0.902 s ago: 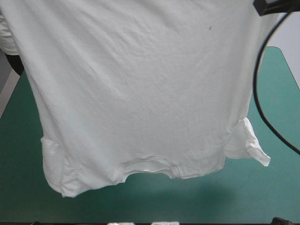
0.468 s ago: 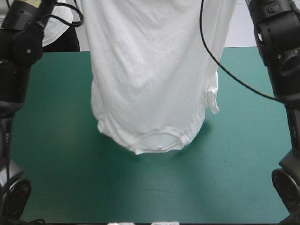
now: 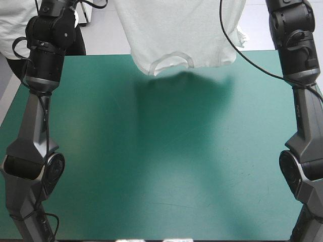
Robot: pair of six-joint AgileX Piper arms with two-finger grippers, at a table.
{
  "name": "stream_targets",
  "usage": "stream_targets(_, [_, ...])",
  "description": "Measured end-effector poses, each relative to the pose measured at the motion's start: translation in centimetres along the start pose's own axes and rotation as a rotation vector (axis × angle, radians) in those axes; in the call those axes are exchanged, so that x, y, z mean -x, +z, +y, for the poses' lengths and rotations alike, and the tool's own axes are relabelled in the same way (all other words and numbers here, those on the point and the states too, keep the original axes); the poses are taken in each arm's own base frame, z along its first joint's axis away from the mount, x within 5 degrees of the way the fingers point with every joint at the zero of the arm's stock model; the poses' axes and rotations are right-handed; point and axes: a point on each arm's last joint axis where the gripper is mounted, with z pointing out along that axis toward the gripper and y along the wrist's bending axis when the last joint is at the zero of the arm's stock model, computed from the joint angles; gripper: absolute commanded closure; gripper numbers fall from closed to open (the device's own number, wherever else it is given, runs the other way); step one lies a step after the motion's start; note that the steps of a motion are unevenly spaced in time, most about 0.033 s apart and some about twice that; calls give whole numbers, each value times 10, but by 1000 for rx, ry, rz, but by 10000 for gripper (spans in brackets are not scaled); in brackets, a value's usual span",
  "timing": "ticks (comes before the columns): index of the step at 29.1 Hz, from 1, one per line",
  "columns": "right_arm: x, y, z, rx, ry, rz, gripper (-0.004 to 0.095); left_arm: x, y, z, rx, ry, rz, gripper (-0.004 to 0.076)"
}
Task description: Fold the cloth
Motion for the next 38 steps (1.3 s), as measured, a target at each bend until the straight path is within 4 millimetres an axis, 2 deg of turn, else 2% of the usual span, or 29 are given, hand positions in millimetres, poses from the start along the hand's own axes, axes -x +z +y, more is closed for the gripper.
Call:
stream_targets(2, [-12,4,-5,-13,35,49,925,-16,4,-2,-8,1,53,734])
stream_targets(4, [-31,10,-9,-28,70,125,925,-47,10,-4,-19,0,140,734])
stream_targets(11, [-127,30,-12,-65,68,448,925,-161,16,-6,-43,-16,480,734])
stream_targets(15, [-175,30,-11,-49,76,652,925,-203,7,2,-37,-34,687,734])
stream_targets(17, [-199,26,-12,-40,83,748,925,-214,1,8,-33,-14,777,734])
stream_targets(21, [-248,13,-13,-31,76,914,925,-223,-7,12,-29,19,893,734])
stream_targets(23, [-272,0,-12,-22,62,995,925,-229,-11,12,-21,-3,938,734])
stream_targets(26, [-295,-25,-7,7,34,1061,925,-237,-20,11,-7,-35,1004,734])
stream_targets(30, [-293,-64,-1,37,30,1045,925,-251,-43,9,4,-52,1075,734])
stream_targets(32, [-286,-84,-2,41,36,1032,925,-250,-61,9,18,-71,1059,734])
stream_targets(33, [-284,-91,-3,42,37,1031,925,-243,-69,8,24,-78,1041,734])
stream_targets(34, [-282,-101,-3,41,42,1035,925,-244,-85,8,29,-85,1039,734])
stream_targets(35, [-281,-111,-3,39,48,1045,925,-236,-97,7,33,-91,1034,734])
stream_targets(36, [-280,-130,-4,36,56,1071,925,-235,-125,6,41,-104,1037,734])
stream_targets(38, [-279,-152,-5,35,62,1102,925,-230,-162,4,53,-126,1069,734])
